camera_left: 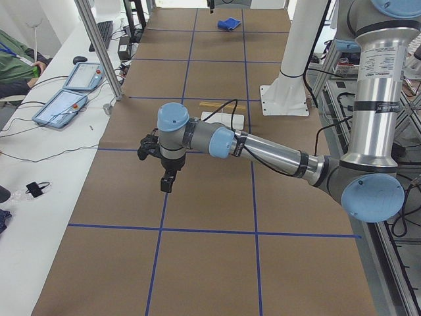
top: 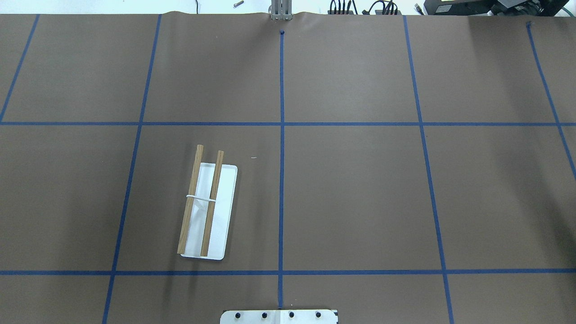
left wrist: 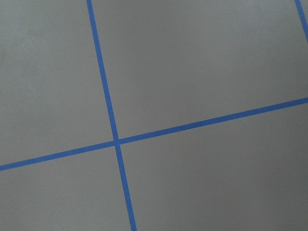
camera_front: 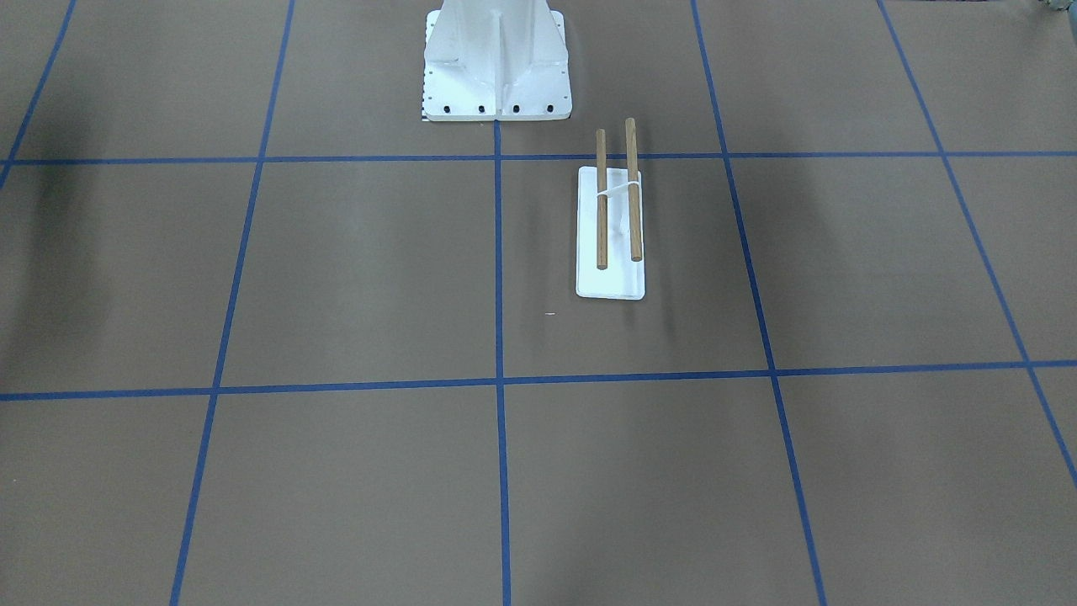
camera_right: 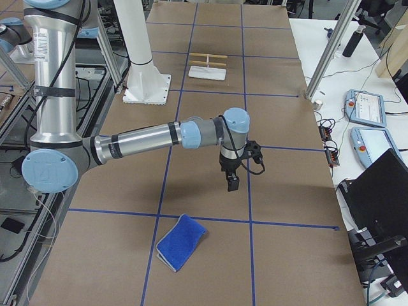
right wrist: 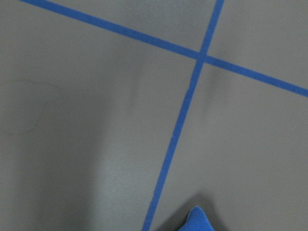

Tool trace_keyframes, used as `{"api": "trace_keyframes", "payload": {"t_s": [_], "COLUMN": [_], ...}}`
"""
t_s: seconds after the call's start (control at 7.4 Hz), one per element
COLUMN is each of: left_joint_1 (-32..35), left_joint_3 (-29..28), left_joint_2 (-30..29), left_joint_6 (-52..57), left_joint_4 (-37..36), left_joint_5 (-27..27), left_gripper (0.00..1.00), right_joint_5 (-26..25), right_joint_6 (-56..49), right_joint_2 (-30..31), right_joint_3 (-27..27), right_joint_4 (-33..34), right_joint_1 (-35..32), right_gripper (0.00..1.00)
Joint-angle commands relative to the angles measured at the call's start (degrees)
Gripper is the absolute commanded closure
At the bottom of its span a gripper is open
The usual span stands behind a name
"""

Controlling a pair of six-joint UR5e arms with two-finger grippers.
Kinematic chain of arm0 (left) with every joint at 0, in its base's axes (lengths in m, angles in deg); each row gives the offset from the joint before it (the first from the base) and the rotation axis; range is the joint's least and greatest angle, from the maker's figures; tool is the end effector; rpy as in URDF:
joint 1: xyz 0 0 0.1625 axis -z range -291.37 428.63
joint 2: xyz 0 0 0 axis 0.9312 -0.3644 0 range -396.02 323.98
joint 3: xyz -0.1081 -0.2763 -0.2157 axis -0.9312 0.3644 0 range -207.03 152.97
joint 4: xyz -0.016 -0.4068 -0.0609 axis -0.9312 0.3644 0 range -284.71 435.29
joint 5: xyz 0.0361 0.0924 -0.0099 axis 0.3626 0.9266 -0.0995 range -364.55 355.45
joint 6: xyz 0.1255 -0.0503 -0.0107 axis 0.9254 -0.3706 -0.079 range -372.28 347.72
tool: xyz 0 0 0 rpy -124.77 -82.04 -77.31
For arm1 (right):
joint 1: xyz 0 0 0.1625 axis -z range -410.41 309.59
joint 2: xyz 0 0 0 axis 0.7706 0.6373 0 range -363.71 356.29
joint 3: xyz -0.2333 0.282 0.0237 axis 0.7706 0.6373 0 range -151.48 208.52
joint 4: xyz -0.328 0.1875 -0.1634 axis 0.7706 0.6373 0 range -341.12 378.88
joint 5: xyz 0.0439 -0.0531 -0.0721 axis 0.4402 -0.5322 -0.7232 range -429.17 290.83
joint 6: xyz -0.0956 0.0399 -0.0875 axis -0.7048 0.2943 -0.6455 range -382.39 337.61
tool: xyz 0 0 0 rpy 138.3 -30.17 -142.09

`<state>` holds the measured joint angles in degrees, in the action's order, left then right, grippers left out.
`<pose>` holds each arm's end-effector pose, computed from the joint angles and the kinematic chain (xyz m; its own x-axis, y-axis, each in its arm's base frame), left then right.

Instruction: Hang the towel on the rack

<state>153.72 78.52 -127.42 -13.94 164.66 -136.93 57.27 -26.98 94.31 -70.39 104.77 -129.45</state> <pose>0.0015 -0.5070 0.4839 0.7219 0.2240 -0.6547 -0.0612 0.9631 0.2621 -0.0331 -0.4490 0.6196 0.7623 -0.2812 0.5829 0.2512 0.9586 0.1340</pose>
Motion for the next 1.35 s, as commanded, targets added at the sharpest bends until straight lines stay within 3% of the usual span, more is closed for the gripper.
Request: {"api": "trace_keyframes", "payload": {"t_s": [0.0, 0.14, 0.27, 0.41, 0.68, 0.81, 0.95, 1.08, 1.22], "left_joint_1": [0.08, 0.08, 0.08, 0.08, -0.01, -0.01, -0.01, -0.01, -0.01], "left_joint_3": [0.10, 0.10, 0.18, 0.27, 0.27, 0.18, 0.01, -0.08, -0.43], "left_joint_2": [0.69, 0.70, 0.79, 0.79, 0.70, 0.70, 0.70, 0.70, 0.70], "left_joint_6": [0.08, 0.17, 0.17, 0.17, 0.08, 0.17, -0.01, -0.01, 0.08], "left_joint_4": [0.10, 0.10, 0.19, 0.19, 0.19, 0.37, 1.67, 1.69, 1.77], "left_joint_5": [-0.07, -0.07, -0.07, -0.07, -0.07, -0.07, -0.07, -0.07, -0.07], "left_gripper": [0.01, 0.01, 0.01, 0.01, 0.01, 0.01, 0.01, 0.01, 0.01], "right_joint_5": [0.64, 1.25, 5.87, 7.57, 7.33, 7.15, 6.28, 5.66, 5.65], "right_joint_6": [0.19, 0.98, 5.69, 16.35, 19.53, 19.62, 19.53, 19.18, 19.09], "right_joint_2": [0.68, 0.68, 0.77, 1.73, 4.62, 4.81, 4.81, 4.81, 4.73], "right_joint_3": [13.23, 15.65, 16.19, 15.59, 15.84, 15.85, 15.93, 16.11, 16.02], "right_joint_4": [-14.19, -15.66, -15.41, -16.02, -21.01, -21.03, -21.21, -21.29, -21.30], "right_joint_1": [0.03, 0.12, 0.03, 0.03, 0.03, 0.03, 0.12, 0.12, 0.12], "right_gripper": [0.00, 0.00, 0.03, 0.09, 0.11, 0.18, 0.42, 0.76, 1.00]}}
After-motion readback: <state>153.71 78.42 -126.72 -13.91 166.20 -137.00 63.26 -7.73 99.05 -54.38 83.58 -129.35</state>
